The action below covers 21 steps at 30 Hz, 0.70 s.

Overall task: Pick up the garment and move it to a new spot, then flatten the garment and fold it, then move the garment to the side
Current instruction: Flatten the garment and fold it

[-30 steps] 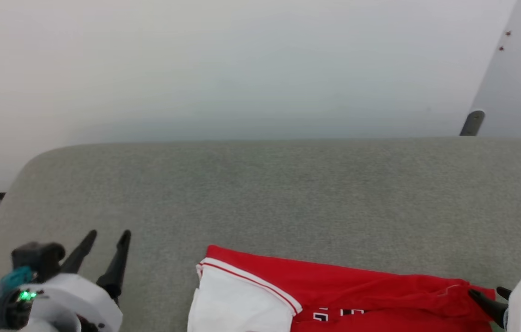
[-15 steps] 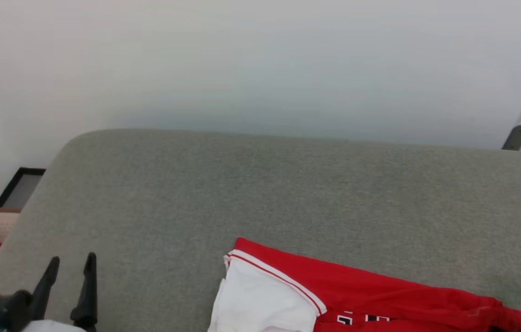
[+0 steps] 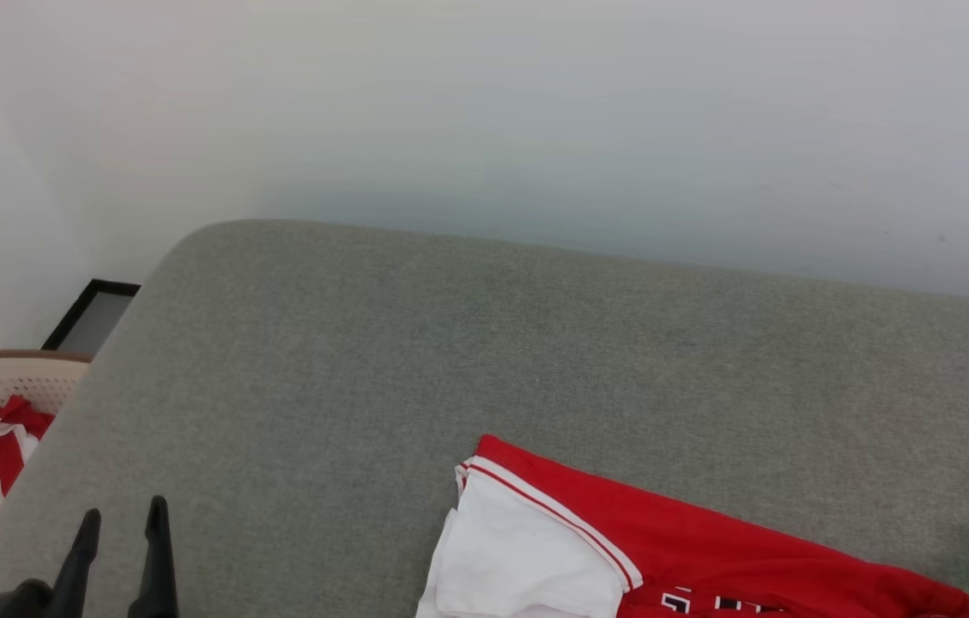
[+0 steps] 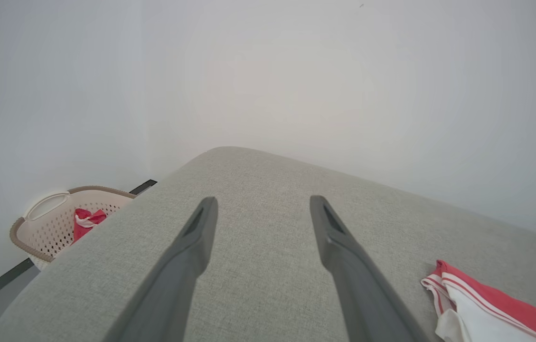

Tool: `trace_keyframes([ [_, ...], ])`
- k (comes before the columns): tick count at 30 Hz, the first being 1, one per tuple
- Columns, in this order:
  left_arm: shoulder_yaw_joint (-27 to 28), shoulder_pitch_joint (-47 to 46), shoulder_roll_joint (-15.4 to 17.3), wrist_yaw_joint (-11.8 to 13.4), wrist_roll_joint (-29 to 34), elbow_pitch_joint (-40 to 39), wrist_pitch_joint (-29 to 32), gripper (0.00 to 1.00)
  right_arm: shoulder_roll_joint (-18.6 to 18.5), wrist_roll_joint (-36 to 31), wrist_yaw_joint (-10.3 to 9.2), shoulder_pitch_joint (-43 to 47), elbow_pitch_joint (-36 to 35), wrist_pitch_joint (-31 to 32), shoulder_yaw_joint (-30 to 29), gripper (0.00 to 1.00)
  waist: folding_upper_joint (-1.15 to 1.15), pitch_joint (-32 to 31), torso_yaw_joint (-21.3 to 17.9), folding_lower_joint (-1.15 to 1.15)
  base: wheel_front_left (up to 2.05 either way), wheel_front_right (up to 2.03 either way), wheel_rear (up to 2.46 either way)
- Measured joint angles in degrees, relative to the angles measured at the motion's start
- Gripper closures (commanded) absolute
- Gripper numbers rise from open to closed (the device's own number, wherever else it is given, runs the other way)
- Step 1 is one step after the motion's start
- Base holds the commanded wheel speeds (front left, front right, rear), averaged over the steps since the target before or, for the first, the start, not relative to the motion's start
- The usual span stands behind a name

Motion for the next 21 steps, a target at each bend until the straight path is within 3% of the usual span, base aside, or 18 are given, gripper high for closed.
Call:
trace_keyframes([
  [1,0.80,0.02,-0.66,-0.25,0.20,0.03,0.00,0.00,0.08,0.20,-0.12,-0.25,0.36,0.12,0.10,1.00,0.00,0.12,0.16,0.00,0.00,0.00,0.00],
  [6,2.29,0.03,-2.57,-2.23,2.70,0.60,0.01,0.00,0.99,2.36,-0.12,-1.23,1.16,0.07,1.13,1.00,0.00,0.61,0.91,0.00,0.00,0.00,0.00],
  [21,5.88,-0.05,-6.67,-5.50,5.94,1.89,0.00,0.00,-2.68,4.21,0.19,-4.70,1.59,-1.74,4.15,1.00,0.00,0.81,0.13,0.00,0.00,0.00,0.00],
])
